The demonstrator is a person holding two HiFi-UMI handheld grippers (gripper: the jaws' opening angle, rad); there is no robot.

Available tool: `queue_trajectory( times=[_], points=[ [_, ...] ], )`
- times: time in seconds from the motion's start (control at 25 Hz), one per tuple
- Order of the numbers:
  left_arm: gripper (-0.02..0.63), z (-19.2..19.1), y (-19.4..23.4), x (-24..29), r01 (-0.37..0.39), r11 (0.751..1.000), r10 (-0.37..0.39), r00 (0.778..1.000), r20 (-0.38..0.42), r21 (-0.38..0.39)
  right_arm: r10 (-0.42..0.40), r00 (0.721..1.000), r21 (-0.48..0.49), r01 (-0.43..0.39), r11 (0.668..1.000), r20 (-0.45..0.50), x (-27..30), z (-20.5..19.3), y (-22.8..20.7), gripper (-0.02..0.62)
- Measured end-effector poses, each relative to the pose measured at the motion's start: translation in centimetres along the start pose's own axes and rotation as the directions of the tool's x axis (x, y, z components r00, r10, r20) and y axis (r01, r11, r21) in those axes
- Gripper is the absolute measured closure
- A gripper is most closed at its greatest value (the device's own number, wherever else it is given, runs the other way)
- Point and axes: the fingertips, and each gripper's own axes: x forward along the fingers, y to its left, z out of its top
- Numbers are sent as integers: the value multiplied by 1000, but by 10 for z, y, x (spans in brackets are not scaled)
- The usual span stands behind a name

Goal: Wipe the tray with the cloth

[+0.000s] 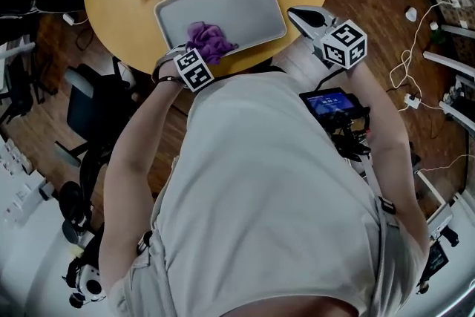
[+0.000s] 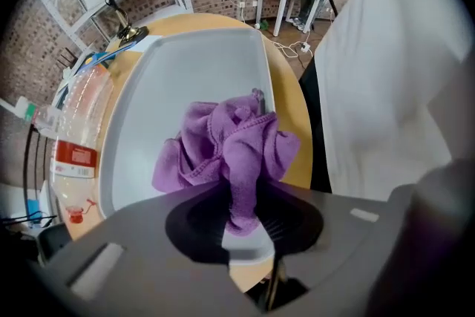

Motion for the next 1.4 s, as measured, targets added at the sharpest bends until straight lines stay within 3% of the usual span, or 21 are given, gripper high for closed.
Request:
queue_trajectory(
  times=[0.4,0.72,0.96,1.16,1.4],
  points=[
    [512,-56,-7,-9,-17,998,16,1000,-16,-63,19,1000,-21,-19,1000,5,6,13,9,592],
    [511,-58,-2,-9,-25,998,25,1000,-15,-49,3,1000,-12,-3,1000,2,3,11,5,592],
    [511,-57,36,-10,-71,993,70,997,-21,-91,7,1000,-6,-7,1000,-1,5,10,6,592],
    [511,-45,52,-9,-78,992,77,997,-17,-101,0,1000,1,0,1000,0,4,9,2,592],
    [511,18,52,-4,-51,998,52,998,27,-24,-20,1000,16,20,1000,2,-3,4,0,592]
  ],
)
